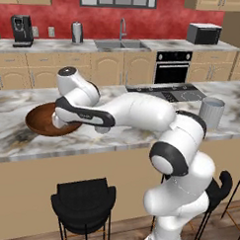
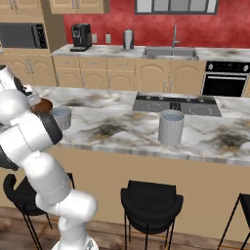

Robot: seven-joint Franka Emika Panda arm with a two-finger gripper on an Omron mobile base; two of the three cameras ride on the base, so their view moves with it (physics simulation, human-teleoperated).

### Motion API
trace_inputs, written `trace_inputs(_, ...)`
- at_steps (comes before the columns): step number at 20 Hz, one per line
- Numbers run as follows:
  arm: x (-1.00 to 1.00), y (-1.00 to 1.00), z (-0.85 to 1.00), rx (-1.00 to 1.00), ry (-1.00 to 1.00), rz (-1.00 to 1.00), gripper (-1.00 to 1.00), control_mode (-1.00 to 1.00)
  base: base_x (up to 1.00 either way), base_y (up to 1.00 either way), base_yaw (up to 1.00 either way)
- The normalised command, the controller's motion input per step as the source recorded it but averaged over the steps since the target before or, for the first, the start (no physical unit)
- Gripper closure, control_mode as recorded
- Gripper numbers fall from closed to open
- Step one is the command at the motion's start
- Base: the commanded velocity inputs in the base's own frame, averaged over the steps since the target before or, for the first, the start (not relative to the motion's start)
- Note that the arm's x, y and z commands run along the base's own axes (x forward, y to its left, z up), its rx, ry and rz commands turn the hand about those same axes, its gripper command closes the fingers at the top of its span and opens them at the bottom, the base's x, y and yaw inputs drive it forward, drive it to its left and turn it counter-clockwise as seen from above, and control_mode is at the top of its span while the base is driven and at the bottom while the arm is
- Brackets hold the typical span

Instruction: There are four ice cubes in the ice bowl. Place two ice cubes in each glass of water.

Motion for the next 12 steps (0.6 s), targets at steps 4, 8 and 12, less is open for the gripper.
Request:
trace_inputs(4,0.37,0.23,-0.14,-0.03,0.04,0.00,-1.00,-1.00,0.00,0.00,0.00)
trace_inputs(8,0.29,0.29,-0.09,-0.03,0.07,0.00,-1.00,-1.00,0.00,0.00,0.00)
trace_inputs(12,0.26,0.29,-0.07,-0.04,0.07,0.00,-1.00,-1.00,0.00,0.00,0.00)
